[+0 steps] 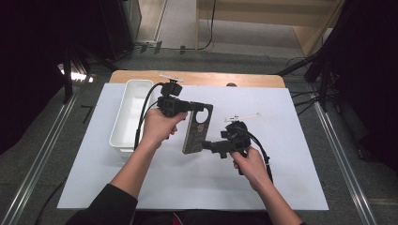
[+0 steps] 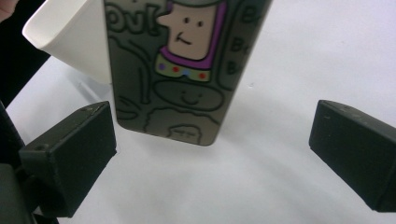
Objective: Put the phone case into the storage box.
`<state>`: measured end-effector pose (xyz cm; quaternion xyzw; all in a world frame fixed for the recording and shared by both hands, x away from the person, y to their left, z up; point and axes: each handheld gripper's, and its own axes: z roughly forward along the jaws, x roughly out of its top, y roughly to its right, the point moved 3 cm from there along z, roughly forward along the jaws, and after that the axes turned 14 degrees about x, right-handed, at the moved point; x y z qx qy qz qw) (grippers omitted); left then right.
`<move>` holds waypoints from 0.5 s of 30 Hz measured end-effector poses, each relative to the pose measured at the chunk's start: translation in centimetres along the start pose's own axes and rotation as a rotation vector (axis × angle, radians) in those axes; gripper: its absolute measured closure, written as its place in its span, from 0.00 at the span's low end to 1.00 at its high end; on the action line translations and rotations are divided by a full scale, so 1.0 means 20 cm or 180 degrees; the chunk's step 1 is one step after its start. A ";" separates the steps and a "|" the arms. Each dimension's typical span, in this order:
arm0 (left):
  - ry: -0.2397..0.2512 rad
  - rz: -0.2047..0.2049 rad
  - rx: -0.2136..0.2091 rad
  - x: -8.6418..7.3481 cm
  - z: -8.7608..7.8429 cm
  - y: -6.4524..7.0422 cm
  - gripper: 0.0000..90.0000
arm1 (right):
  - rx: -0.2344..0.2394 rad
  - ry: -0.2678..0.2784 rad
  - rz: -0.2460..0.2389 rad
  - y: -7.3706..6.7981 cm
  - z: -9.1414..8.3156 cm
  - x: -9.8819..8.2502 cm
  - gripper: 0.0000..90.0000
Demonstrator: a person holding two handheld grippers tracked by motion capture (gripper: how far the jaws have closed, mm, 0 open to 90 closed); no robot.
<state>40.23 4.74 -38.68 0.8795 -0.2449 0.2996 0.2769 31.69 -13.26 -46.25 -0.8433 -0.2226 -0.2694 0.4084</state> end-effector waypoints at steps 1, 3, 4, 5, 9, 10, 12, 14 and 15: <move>-0.0002 0.0010 -0.0006 0.00 -0.01 0.00 0.88 | 0.0013 0.0007 -0.0007 0.01 -0.01 0.00 0.00; 0.0007 0.0018 -0.0029 0.00 -0.01 0.00 0.88 | 0.0048 0.0028 -0.0007 0.01 -0.02 0.00 0.00; 0.0011 0.0057 -0.0050 -0.01 -0.02 0.01 0.87 | 0.0082 0.0028 -0.0003 0.01 -0.03 0.00 0.00; 0.0027 0.0098 -0.0064 -0.01 -0.03 0.01 0.88 | 0.0097 0.0035 -0.0006 0.02 -0.04 0.00 0.00; 0.0053 0.0221 -0.0099 -0.03 -0.05 0.01 0.87 | 0.0162 0.0056 -0.0023 0.03 -0.07 0.00 0.00; 0.0045 0.0240 -0.0098 -0.03 -0.05 0.01 0.87 | 0.0169 0.0057 -0.0025 0.03 -0.07 0.00 0.00; 0.0047 0.0266 -0.0098 -0.04 -0.06 0.01 0.87 | 0.0183 0.0063 -0.0036 0.03 -0.09 0.00 0.00; 0.0045 0.0277 -0.0103 -0.05 -0.07 0.00 0.87 | 0.0181 0.0044 -0.0054 0.04 -0.09 0.00 0.00; 0.0055 0.0273 -0.0114 -0.05 -0.07 0.00 0.87 | 0.0158 0.0026 -0.0064 0.04 -0.09 0.00 0.00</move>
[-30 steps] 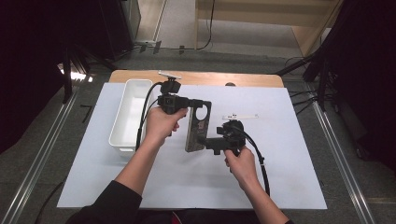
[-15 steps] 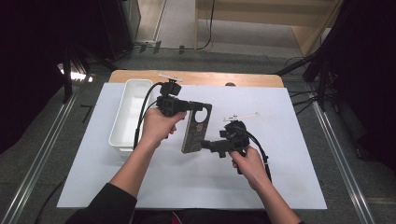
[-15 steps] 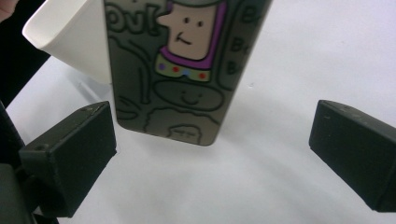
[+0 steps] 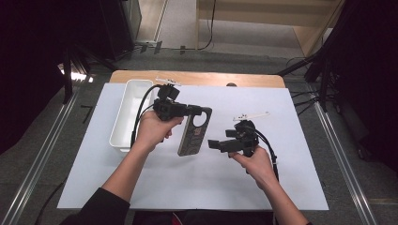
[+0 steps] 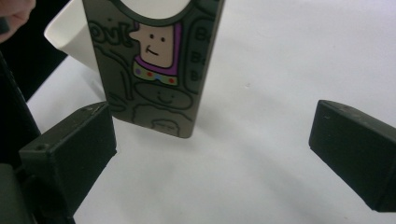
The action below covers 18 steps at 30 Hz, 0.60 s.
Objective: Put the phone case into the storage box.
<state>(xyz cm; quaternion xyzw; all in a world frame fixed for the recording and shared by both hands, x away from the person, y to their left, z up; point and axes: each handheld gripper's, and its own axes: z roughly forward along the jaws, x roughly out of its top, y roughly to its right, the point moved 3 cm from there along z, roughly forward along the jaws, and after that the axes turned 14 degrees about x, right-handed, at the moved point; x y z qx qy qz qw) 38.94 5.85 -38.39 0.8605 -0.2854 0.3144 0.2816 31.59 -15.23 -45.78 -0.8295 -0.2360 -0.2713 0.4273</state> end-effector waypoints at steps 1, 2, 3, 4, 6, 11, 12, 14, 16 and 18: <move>0.0018 0.0017 -0.0023 -0.01 -0.01 0.00 0.87 | 0.0013 -0.0012 -0.0016 0.00 -0.01 0.00 0.00; 0.0018 0.0017 -0.0023 -0.01 -0.01 0.00 0.87 | -0.0001 -0.0011 -0.0026 0.01 -0.01 0.00 0.00; 0.0012 0.0041 -0.0039 -0.02 -0.01 0.00 0.87 | 0.0000 -0.0002 -0.0030 0.01 -0.01 0.00 0.00; 0.0012 0.0041 -0.0039 -0.02 -0.01 0.00 0.87 | 0.0012 0.0005 -0.0031 0.01 -0.01 0.00 0.00; 0.0017 0.0058 -0.0055 -0.03 -0.01 0.01 0.87 | 0.0021 0.0019 -0.0042 0.01 -0.01 0.00 0.00; 0.0046 0.0177 -0.0148 -0.06 -0.03 0.03 0.87 | 0.0039 0.0066 -0.0106 0.00 -0.02 0.00 0.00; 0.0058 0.0200 -0.0157 -0.07 -0.03 0.03 0.87 | 0.0042 0.0083 -0.0116 0.00 -0.03 0.00 0.05; 0.0066 0.0207 -0.0167 -0.08 -0.03 0.04 0.87 | -0.0001 0.0143 -0.0126 0.00 -0.04 0.01 0.13; 0.0084 0.0243 -0.0203 -0.09 -0.04 0.05 0.87 | 0.0007 0.0165 -0.0138 0.00 -0.04 0.01 0.13; 0.0081 0.0282 -0.0226 -0.09 -0.04 0.06 0.87 | 0.0028 0.0189 -0.0155 0.00 -0.05 0.01 0.13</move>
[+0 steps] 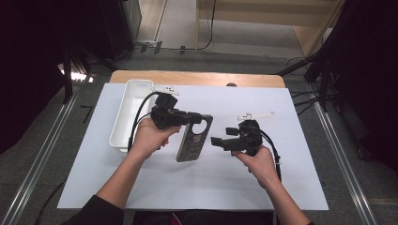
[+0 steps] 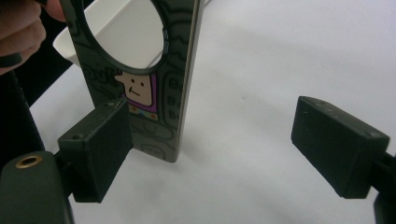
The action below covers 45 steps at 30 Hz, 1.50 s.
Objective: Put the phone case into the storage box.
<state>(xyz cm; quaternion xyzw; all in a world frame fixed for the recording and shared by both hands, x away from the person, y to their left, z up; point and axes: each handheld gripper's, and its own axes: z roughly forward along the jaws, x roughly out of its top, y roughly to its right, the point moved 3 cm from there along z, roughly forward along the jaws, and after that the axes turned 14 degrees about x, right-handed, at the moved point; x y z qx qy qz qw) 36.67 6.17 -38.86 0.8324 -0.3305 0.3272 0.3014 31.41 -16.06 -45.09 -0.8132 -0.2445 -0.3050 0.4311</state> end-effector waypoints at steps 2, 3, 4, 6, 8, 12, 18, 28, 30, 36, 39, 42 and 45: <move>-0.0006 0.0045 -0.0004 -0.01 0.00 0.01 0.87 | 0.0002 0.0014 -0.0016 0.00 0.00 0.00 0.13; -0.0006 0.0045 -0.0004 -0.01 0.00 0.01 0.87 | 0.0003 0.0027 -0.0031 0.00 -0.01 0.00 0.13; -0.0024 0.0072 0.0011 -0.01 0.00 0.02 0.87 | 0.0008 0.0036 -0.0035 0.00 -0.01 0.00 0.13; -0.0044 0.0093 0.0010 -0.02 0.01 0.03 0.87 | 0.0011 0.0048 -0.0052 0.00 -0.02 0.01 0.13; -0.0047 0.0057 -0.0032 -0.03 0.02 0.03 0.87 | 0.0007 0.0055 -0.0072 0.00 -0.02 0.01 0.14; -0.0048 0.0049 -0.0070 -0.04 0.03 0.03 0.87 | 0.0022 0.0072 -0.0091 -0.01 -0.03 0.01 0.14; 0.0003 0.0045 -0.0113 -0.06 0.03 0.04 0.87 | 0.0083 0.0076 -0.0200 -0.03 -0.03 0.01 0.14; 0.0122 0.0061 -0.0291 -0.09 0.02 0.05 0.87 | 0.0129 0.0096 -0.0243 -0.05 -0.02 0.01 0.20; 0.0156 0.0062 -0.0297 -0.09 0.02 0.05 0.87 | 0.0139 0.0094 -0.0247 -0.05 -0.02 0.01 0.21; 0.0225 0.0094 -0.0367 -0.09 0.02 0.06 0.87 | 0.0156 0.0115 -0.0243 -0.05 -0.02 0.01 0.26; 0.0229 0.0134 -0.0384 -0.10 0.02 0.07 0.87 | 0.0165 0.0133 -0.0270 -0.05 -0.01 0.01 0.32; 0.0234 0.0141 -0.0384 -0.10 0.02 0.07 0.87 | 0.0166 0.0159 -0.0310 -0.05 -0.01 0.01 0.36; 0.0236 0.0113 -0.0437 -0.10 0.02 0.06 0.87 | 0.0169 0.0179 -0.0327 -0.05 -0.02 0.02 0.39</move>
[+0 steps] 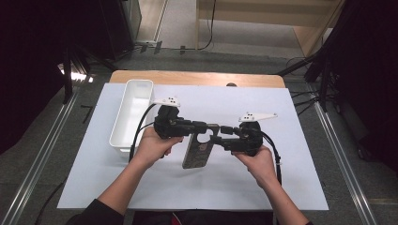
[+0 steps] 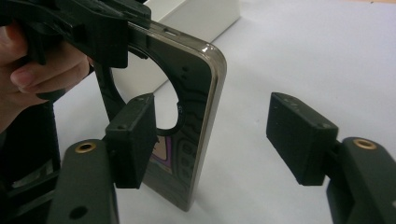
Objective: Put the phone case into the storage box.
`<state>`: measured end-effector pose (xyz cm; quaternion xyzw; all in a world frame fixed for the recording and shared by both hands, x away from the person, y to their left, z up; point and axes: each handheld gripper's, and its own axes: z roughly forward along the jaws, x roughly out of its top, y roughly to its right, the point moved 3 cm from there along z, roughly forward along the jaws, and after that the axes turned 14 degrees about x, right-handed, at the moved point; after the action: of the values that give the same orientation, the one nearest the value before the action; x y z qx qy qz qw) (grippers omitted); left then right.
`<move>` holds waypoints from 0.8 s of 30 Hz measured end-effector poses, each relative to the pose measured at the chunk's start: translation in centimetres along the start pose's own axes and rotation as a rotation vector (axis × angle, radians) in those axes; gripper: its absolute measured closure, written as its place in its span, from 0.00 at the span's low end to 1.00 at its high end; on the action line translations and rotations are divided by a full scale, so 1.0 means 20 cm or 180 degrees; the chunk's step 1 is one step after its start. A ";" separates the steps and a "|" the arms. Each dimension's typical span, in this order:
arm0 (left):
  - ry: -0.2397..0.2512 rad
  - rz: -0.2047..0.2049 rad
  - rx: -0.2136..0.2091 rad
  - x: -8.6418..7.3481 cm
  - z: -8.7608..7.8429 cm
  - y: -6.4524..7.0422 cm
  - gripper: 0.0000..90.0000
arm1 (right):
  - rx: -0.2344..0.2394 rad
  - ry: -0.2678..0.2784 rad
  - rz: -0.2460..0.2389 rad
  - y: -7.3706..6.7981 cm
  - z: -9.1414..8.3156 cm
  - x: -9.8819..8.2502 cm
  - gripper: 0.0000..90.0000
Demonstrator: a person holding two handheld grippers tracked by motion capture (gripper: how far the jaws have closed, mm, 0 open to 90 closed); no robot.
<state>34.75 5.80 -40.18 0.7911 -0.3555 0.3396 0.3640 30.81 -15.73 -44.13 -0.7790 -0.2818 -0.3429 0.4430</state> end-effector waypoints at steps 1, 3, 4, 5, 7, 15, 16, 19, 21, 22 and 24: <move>0.0002 0.0004 0.0006 0.00 0.00 0.00 0.87 | 0.0015 0.0028 -0.0011 0.00 0.00 0.00 0.41; 0.0008 0.0015 -0.0011 0.00 0.00 0.00 0.87 | 0.0029 0.0040 -0.0011 0.00 0.00 0.00 0.44; 0.0011 0.0010 -0.0020 0.00 0.00 0.00 0.87 | 0.0030 0.0044 -0.0016 0.00 0.00 0.00 0.46; 0.0011 0.0010 -0.0023 0.00 0.01 0.01 0.87 | 0.0030 0.0055 -0.0020 0.00 0.00 0.00 0.47; 0.0006 0.0025 -0.0039 0.00 0.01 0.01 0.87 | 0.0057 0.0058 -0.0016 0.00 0.01 0.00 0.50; 0.0048 0.0048 -0.0070 0.00 0.01 0.01 0.87 | 0.0084 0.0086 -0.0078 -0.01 0.02 0.00 0.63; 0.0054 0.0052 -0.0079 0.00 0.01 0.01 0.87 | 0.0087 0.0105 -0.0084 -0.01 0.01 0.00 0.64; 0.0062 0.0062 -0.0080 0.00 0.01 0.02 0.87 | 0.0085 0.0103 -0.0107 -0.01 0.01 0.00 0.67; 0.0067 0.0068 -0.0077 0.00 0.01 0.02 0.87 | 0.0088 0.0095 -0.0117 -0.02 0.01 0.00 0.70; 0.0058 0.0082 -0.0074 0.00 0.01 0.02 0.87 | 0.0083 0.0094 -0.0121 -0.02 0.01 0.00 0.71; 0.0066 0.0088 -0.0065 -0.01 0.02 0.02 0.87 | 0.0087 0.0091 -0.0127 -0.02 0.01 0.00 0.74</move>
<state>34.48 5.40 -40.31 0.7788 -0.3660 0.3491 0.3710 30.64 -15.32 -44.02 -0.7621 -0.2955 -0.3588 0.4507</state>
